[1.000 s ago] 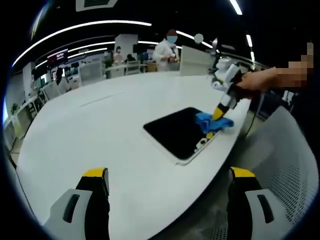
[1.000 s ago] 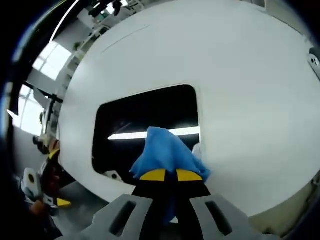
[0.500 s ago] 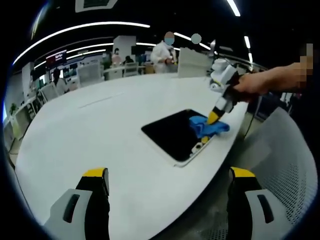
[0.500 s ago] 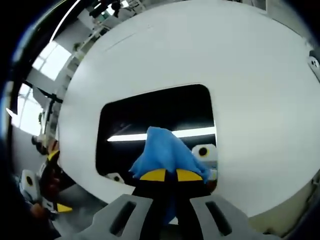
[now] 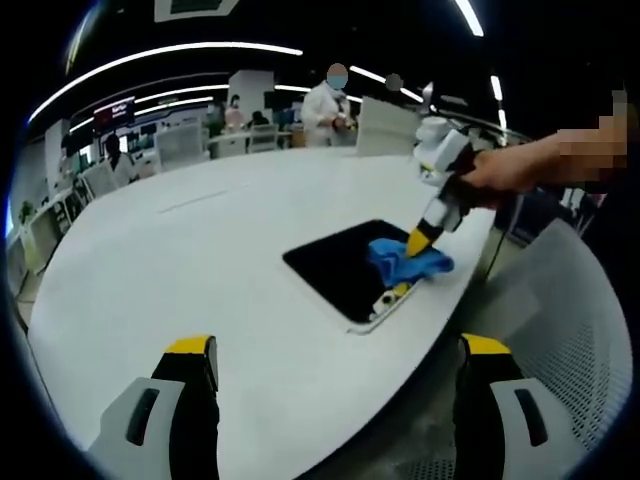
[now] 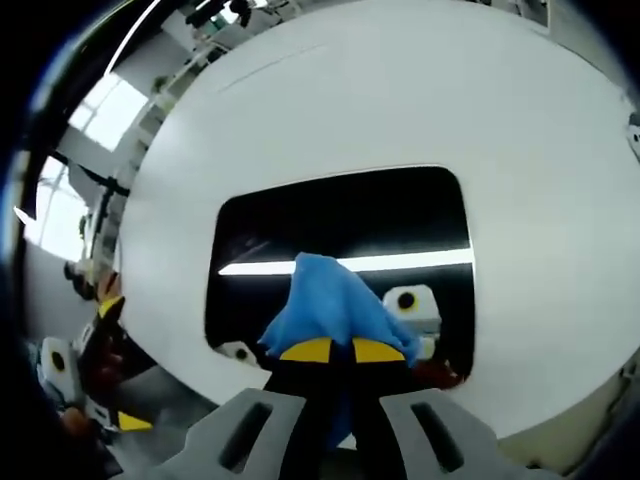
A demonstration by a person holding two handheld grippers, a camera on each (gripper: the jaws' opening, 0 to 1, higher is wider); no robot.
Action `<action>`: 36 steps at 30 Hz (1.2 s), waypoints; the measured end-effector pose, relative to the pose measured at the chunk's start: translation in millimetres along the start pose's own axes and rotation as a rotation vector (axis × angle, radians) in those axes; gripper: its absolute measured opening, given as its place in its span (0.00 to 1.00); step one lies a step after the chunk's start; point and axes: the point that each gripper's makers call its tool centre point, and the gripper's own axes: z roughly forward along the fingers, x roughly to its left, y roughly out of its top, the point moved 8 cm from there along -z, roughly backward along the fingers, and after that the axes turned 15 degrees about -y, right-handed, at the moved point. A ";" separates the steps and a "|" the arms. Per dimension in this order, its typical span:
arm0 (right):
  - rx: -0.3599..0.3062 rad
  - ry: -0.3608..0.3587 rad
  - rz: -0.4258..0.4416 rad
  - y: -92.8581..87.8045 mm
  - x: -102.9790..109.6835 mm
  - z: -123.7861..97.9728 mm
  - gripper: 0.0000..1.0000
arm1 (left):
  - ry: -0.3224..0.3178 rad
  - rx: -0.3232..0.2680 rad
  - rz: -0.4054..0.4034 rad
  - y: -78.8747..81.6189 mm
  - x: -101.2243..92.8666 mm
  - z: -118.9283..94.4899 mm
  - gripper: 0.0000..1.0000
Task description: Wipe the mirror surface with the cleaning cloth until all visible marks leave the cleaned area.
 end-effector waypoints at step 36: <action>0.023 0.072 -0.025 -5.6 68.0 2.9 0.00 | -0.024 0.010 0.005 -1.5 -2.7 2.4 0.99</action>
